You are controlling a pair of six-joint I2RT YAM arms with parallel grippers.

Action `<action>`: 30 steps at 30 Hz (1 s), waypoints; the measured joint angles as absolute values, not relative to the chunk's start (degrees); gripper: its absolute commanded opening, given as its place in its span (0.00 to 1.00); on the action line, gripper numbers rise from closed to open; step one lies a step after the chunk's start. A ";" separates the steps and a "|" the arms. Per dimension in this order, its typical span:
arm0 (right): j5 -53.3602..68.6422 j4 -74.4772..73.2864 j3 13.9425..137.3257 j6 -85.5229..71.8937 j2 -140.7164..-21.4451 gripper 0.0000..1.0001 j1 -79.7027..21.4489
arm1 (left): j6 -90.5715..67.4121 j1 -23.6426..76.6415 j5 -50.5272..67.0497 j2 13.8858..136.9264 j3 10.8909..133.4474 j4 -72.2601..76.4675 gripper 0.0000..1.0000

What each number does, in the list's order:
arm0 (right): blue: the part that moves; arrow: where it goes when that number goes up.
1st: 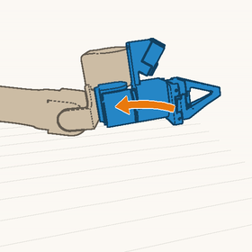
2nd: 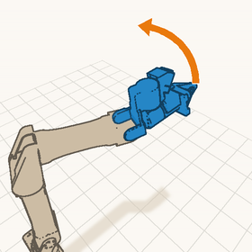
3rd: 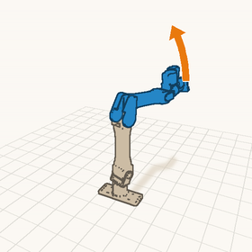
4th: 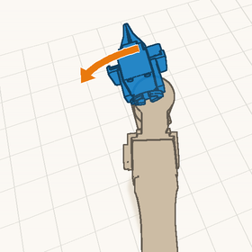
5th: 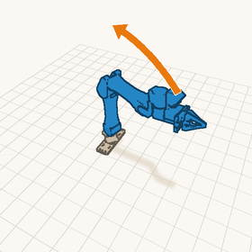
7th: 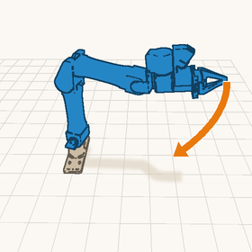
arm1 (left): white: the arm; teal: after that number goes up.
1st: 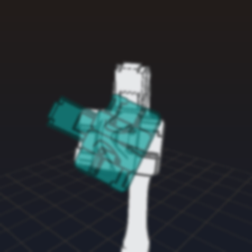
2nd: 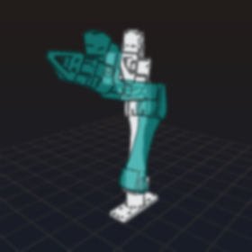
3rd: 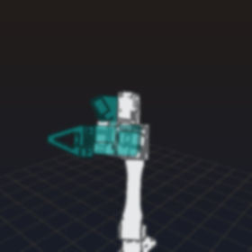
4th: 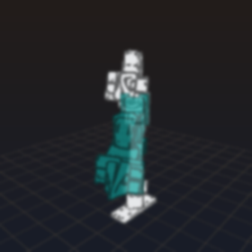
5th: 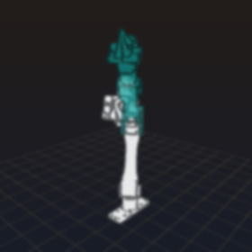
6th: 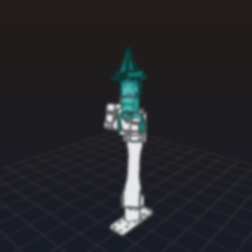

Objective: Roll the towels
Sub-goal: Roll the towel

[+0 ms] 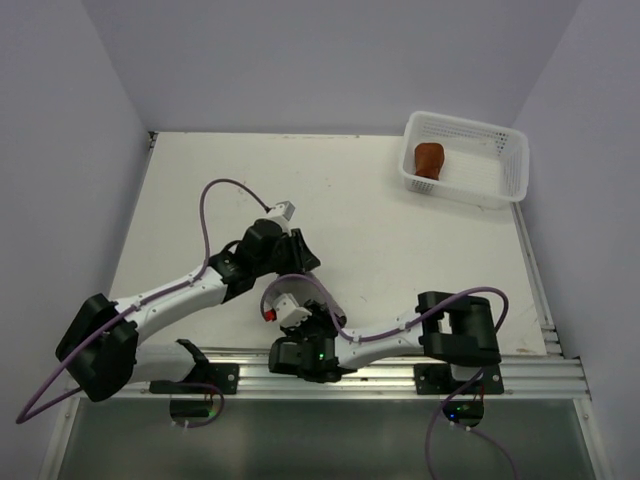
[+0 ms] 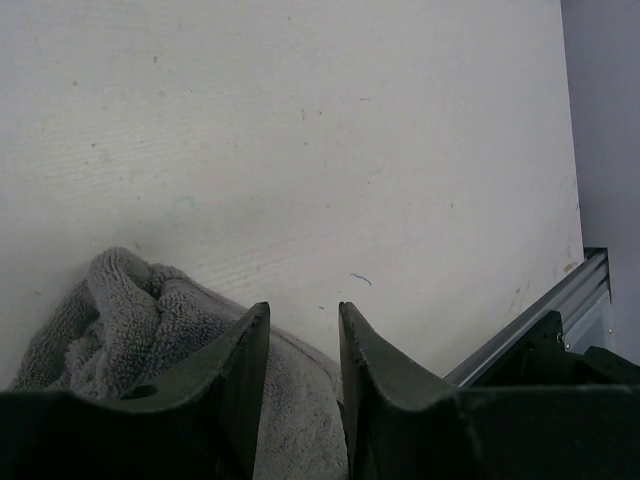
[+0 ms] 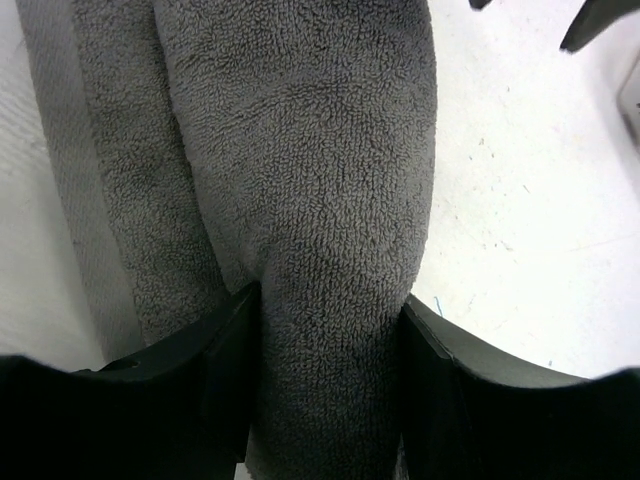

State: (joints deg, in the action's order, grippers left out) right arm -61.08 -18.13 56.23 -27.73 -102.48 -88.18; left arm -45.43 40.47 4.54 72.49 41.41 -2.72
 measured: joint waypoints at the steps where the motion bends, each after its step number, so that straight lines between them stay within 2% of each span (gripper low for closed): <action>1: -61.93 -19.27 57.32 -27.90 -103.74 0.55 -88.82 | -45.60 40.64 4.62 72.31 40.60 -2.35 0.37; 8: -63.57 -24.38 60.62 -29.36 -107.63 0.61 -90.89 | -47.57 41.71 5.32 70.76 32.80 1.02 0.37; 18: -60.01 -25.23 60.93 -30.09 -106.87 0.80 -90.96 | -48.95 41.76 4.75 67.48 27.03 5.39 0.36; 26: -45.78 -18.96 56.60 -28.56 -95.24 0.92 -88.33 | -48.95 41.80 3.73 65.71 24.73 6.00 0.36; 30: -38.41 -15.70 52.99 -28.69 -88.71 0.92 -85.91 | -49.01 41.80 3.53 65.10 23.64 6.92 0.36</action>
State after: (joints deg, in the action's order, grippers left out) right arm -38.41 -15.70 52.99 -28.69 -88.71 -85.91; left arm -49.01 41.80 3.53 65.10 23.64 6.92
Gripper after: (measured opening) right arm 0.919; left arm 0.364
